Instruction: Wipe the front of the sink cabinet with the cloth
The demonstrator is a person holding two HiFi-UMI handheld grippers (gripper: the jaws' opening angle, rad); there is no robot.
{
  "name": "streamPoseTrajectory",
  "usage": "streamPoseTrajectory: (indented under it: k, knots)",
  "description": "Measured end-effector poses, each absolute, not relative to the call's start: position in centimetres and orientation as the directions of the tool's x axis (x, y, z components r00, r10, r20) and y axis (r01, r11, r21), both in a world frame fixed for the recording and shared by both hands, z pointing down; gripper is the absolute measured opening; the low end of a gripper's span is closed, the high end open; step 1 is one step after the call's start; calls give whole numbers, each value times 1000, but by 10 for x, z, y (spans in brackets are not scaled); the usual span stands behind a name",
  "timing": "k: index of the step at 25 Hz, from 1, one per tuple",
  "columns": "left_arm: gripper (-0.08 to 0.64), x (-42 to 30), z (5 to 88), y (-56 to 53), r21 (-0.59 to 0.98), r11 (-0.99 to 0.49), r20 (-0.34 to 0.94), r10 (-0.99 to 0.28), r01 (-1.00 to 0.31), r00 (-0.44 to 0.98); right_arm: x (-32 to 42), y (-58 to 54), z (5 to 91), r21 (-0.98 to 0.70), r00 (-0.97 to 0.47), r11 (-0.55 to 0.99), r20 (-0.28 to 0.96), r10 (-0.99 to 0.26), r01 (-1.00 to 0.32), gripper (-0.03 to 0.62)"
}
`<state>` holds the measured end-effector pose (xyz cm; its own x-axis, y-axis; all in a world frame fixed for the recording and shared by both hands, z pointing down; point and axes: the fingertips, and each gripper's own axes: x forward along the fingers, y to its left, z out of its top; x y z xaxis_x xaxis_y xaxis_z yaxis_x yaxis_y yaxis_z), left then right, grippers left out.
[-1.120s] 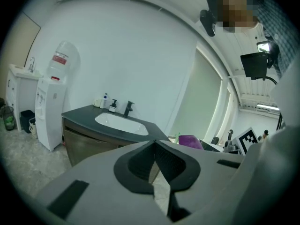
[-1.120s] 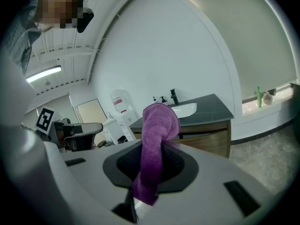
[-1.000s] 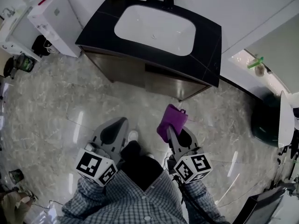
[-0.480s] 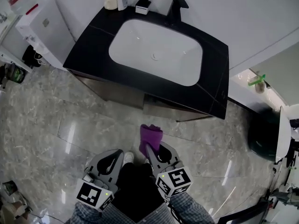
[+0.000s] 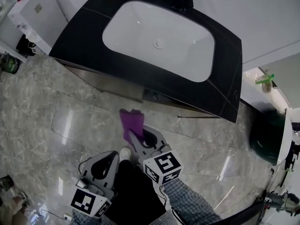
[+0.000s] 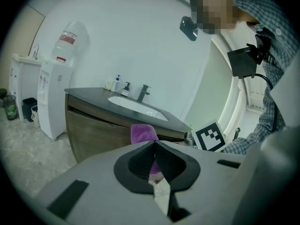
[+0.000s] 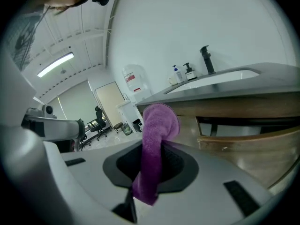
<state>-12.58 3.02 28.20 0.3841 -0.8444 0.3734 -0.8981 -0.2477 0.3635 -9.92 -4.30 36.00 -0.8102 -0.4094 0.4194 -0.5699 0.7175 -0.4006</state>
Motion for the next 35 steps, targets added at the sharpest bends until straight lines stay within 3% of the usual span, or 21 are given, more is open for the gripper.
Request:
streamPoseTrajectory:
  k: [13, 35]
  knots:
    - [11, -136, 315, 37, 367, -121, 417, -865, -922, 279, -105, -96, 429, -474, -804, 654, 425, -416, -589, 77]
    - [11, -77, 332, 41, 392, -195, 447, -813, -899, 372, 20, -143, 445, -609, -613, 293, 420, -669, -737, 77]
